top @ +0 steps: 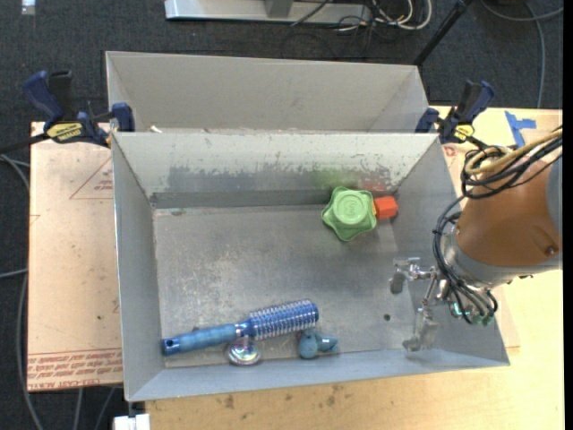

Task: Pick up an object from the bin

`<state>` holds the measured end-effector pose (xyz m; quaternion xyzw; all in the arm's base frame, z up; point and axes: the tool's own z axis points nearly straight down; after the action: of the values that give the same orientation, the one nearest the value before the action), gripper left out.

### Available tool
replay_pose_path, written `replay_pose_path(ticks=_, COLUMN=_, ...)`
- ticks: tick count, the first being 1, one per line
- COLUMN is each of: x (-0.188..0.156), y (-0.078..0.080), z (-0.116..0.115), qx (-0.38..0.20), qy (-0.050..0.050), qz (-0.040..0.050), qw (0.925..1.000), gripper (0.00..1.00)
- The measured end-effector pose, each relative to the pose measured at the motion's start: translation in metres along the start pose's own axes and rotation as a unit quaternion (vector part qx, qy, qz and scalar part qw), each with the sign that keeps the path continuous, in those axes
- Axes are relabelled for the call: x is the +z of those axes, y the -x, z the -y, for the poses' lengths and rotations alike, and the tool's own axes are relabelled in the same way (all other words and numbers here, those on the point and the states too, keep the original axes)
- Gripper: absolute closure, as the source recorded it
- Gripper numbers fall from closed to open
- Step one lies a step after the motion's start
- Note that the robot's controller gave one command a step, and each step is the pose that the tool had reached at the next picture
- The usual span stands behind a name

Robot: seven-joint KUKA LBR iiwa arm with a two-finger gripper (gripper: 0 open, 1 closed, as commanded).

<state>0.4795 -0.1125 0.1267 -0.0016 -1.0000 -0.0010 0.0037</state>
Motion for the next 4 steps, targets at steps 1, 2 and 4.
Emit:
replay_pose_path(ticks=1, x=-0.013, y=0.023, z=-0.102, qx=-0.047, qy=0.001, qz=0.0055, qw=0.9989, gripper=0.00)
replay_pose_path(ticks=2, x=0.060, y=0.023, z=-0.150, qx=0.007, qy=0.000, qz=0.0012, qw=1.0000, gripper=0.00)
replay_pose_path(ticks=4, x=-0.101, y=0.022, z=-0.151, qx=0.035, qy=0.000, qz=0.0088, qw=0.9994, gripper=1.00)
